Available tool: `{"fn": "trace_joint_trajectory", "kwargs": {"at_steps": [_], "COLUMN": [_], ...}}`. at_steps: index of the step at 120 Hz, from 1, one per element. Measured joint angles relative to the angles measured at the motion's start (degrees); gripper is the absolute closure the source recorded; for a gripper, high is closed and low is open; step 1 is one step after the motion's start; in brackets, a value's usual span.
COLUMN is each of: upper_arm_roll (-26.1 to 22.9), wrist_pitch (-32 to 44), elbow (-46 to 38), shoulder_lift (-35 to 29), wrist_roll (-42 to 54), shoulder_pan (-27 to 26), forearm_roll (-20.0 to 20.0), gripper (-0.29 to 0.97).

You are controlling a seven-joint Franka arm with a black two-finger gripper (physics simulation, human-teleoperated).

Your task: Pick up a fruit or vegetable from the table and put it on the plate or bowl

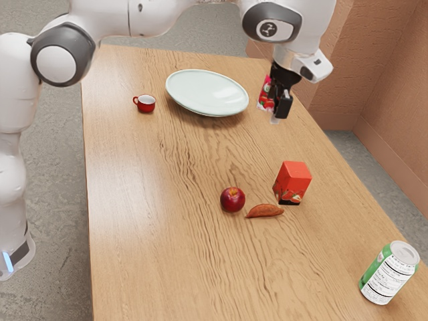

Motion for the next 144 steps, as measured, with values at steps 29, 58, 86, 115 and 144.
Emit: {"fn": "trace_joint_trajectory", "kwargs": {"at_steps": [29, 58, 86, 115, 144], "upper_arm_roll": [0.2, 0.2, 9.3, 0.0, -1.8], "wrist_pitch": [0.5, -5.3, 2.3, 11.1, 15.8], "elbow": [0.1, -1.5, -25.5, -33.5, -38.1], "shoulder_lift": [0.2, -0.6, -11.1, -14.6, -16.2], "wrist_roll": [-2.2, -8.3, -11.0, -10.7, -9.7], "shoulder_pan": [-2.8, -7.0, -9.0, 4.5, -0.6], "forearm_roll": [-1.9, -4.3, -9.8, -16.8, -19.9], "gripper": [0.0, 0.0, 0.0, 0.0, 0.0]}}
